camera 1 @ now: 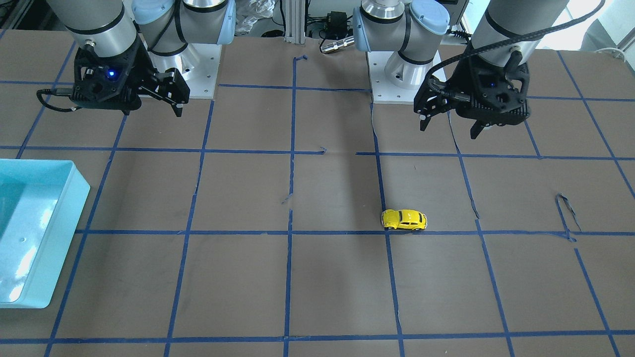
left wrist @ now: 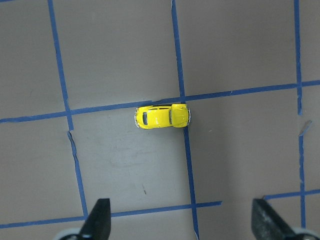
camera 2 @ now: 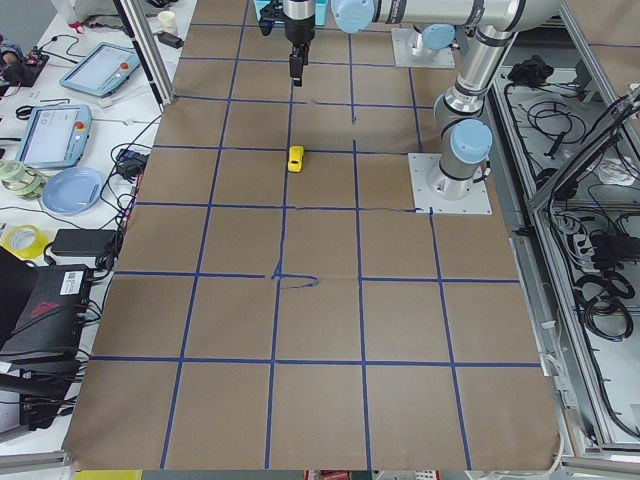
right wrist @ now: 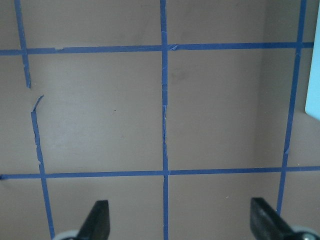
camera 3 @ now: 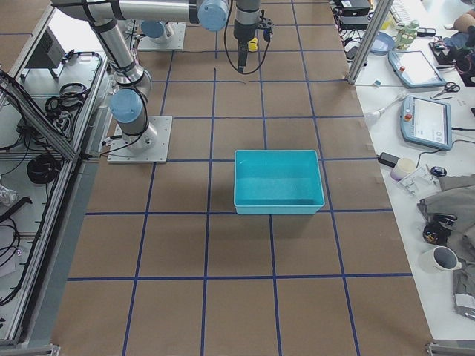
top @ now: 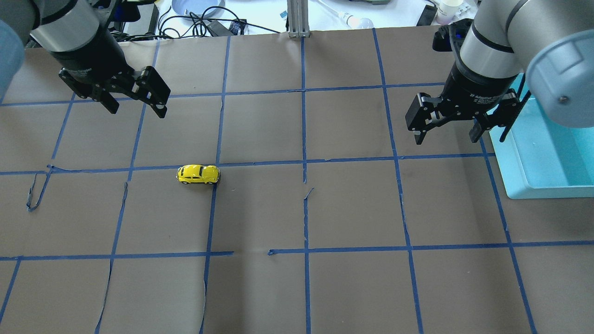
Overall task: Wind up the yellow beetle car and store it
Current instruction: 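Lower the left gripper down onto the yellow beetle car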
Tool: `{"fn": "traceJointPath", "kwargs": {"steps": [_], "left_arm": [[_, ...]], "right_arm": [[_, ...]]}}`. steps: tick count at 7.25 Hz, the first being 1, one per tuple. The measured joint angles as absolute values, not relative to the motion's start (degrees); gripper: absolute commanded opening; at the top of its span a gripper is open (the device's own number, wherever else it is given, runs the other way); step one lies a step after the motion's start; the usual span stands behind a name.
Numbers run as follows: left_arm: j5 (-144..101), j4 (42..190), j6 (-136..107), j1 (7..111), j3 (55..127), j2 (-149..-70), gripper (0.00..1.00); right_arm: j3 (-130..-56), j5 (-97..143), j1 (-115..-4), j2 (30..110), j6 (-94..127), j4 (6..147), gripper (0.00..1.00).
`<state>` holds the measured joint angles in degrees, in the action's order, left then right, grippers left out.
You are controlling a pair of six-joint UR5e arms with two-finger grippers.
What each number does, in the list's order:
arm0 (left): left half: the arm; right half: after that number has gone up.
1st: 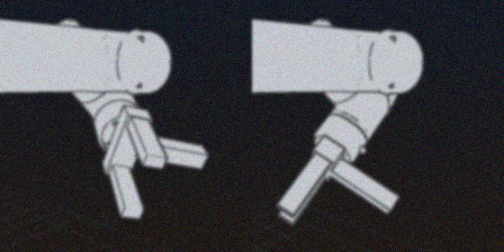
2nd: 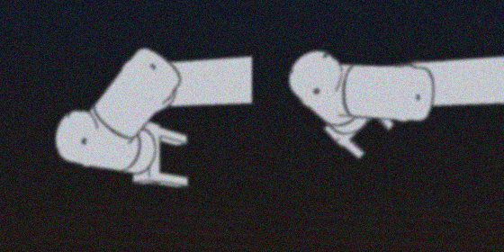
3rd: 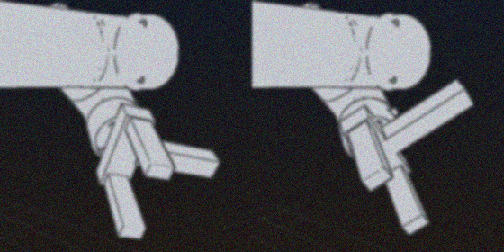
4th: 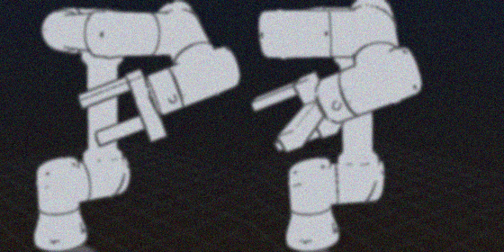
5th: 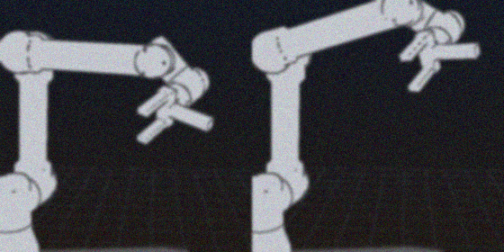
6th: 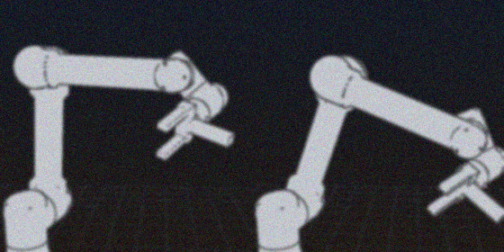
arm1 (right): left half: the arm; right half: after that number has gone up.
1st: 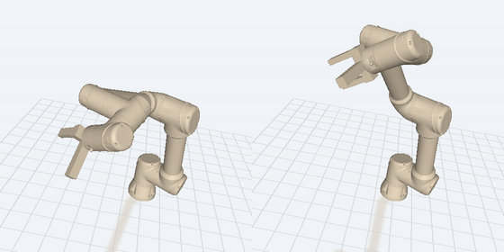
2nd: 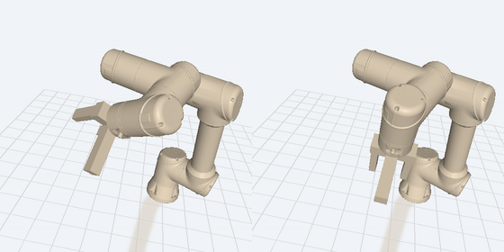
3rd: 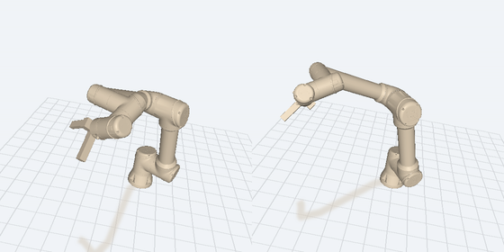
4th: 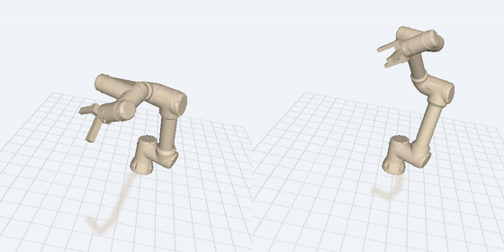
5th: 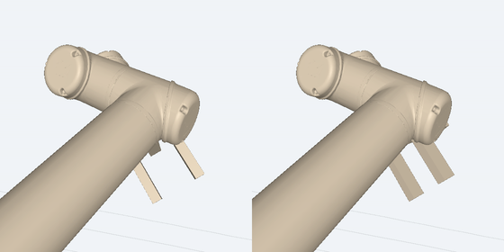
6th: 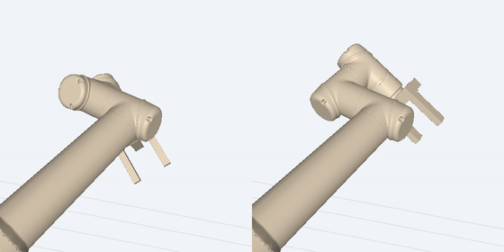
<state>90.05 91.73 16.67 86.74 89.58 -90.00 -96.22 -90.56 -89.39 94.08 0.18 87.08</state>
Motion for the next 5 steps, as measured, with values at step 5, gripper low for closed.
{"fn": "traceJointPath", "kwargs": {"steps": [5], "left_arm": [[89.82, 74.20, 59.72, 86.73, 105.23, -93.47, 0.91]], "right_arm": [[-96.24, -90.58, -89.33, 94.19, 0.10, 87.03, 1.00]]}}
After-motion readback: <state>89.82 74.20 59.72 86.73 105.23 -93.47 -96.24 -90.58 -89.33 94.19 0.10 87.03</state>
